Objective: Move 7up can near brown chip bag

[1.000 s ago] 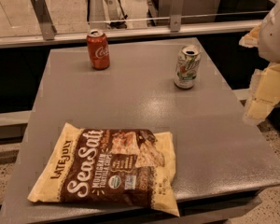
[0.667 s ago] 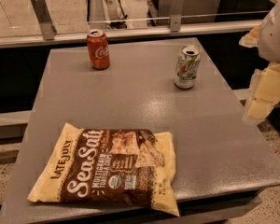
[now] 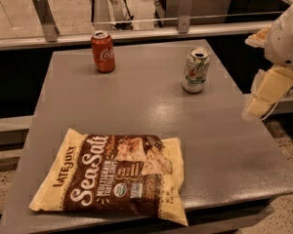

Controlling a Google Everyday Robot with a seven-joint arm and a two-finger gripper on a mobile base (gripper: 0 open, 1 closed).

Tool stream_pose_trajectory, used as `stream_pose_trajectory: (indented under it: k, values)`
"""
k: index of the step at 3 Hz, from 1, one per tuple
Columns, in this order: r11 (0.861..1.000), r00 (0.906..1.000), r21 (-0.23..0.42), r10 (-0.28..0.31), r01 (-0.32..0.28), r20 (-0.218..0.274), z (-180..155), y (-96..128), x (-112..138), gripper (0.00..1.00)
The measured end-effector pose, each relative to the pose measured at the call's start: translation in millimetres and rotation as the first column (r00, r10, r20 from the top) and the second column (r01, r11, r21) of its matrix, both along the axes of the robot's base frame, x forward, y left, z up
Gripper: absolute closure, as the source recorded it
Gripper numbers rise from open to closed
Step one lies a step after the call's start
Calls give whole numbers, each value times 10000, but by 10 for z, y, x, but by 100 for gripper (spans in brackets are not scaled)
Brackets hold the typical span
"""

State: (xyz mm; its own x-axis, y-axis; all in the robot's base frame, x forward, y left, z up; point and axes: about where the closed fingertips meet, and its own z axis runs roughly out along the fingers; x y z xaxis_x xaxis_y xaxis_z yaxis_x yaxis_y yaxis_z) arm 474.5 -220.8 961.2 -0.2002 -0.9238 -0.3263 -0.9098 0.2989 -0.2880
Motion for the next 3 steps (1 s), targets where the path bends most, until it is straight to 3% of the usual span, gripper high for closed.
stream_pose_trajectory:
  k: [1,2,3]
  values:
    - [9939,9968,1091,54,-141,800,-163,-53,421,0]
    - [9771,9897,2092,99,-399,1425,-302,-51,802,0]
    - [9390,9846,3373,75,-669,1744,-456,40,1148,0]
